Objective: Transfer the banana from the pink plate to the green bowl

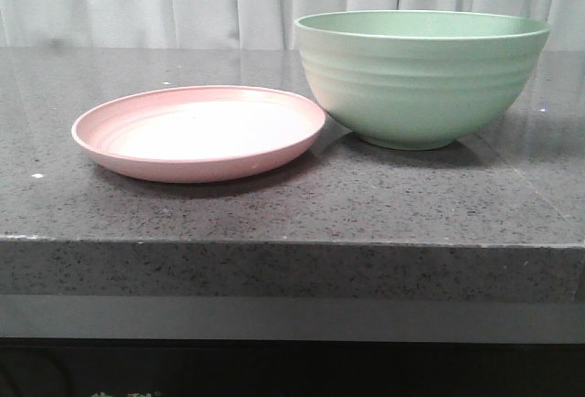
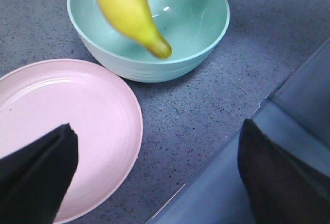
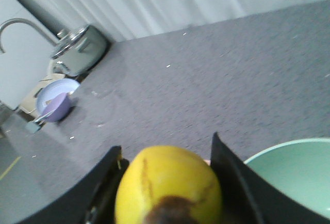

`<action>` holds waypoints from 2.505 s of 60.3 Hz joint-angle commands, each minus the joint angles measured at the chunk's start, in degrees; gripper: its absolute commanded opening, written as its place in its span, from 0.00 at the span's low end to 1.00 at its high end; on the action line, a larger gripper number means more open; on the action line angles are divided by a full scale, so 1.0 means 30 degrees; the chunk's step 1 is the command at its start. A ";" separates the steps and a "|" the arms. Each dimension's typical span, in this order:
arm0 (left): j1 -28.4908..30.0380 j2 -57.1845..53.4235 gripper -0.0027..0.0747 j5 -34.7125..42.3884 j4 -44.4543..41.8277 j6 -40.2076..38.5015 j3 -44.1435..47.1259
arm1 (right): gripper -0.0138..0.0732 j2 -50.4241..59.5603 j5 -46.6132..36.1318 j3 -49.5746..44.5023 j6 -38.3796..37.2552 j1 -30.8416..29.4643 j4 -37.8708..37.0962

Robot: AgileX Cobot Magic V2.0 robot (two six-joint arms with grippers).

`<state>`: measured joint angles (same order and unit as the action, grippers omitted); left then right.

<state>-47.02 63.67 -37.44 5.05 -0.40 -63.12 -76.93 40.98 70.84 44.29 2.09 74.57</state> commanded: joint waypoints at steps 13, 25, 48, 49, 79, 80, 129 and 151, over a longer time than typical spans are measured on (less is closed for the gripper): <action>-0.0149 -0.0407 0.84 0.1286 0.0234 -0.0090 -0.0563 | 0.27 -0.0690 -0.1343 0.1641 0.0254 -0.1256 -0.4316; -0.0149 -0.0407 0.84 0.1249 0.0234 -0.0090 -0.0563 | 0.31 -0.2932 -0.1419 0.1641 0.0254 -0.0558 -0.4885; -0.0149 -0.0364 0.84 0.1207 0.0186 -0.0090 -0.0563 | 0.55 -0.3991 -0.2180 0.1641 0.0254 0.0265 -0.5670; -0.0149 -0.0364 0.84 0.1207 0.0186 -0.0090 -0.0563 | 0.57 -0.3991 -0.2180 0.1641 0.0254 0.0265 -0.5670; -0.0016 -0.0364 0.84 0.1394 0.0003 -0.0230 -0.0563 | 0.81 -0.3155 -0.1642 0.1641 -0.0773 0.0265 -0.5944; 0.0080 -0.0364 0.83 0.1445 0.0003 -0.0286 -0.0563 | 0.81 -0.3032 -0.1602 0.1641 -0.1151 0.0265 -0.6076; 1.2039 -0.1107 0.01 0.3943 -0.0329 -0.0098 0.0739 | 0.08 0.2182 0.1597 0.0073 -1.3145 0.0265 -1.9482; 1.2077 -0.6858 0.01 0.8025 -0.0329 -0.0098 0.8708 | 0.08 1.0395 -0.5941 -0.9740 -1.1942 0.0265 -1.9431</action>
<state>-11.06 47.45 -20.75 3.77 -0.74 -39.80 -50.59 31.99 45.25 7.24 2.93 15.95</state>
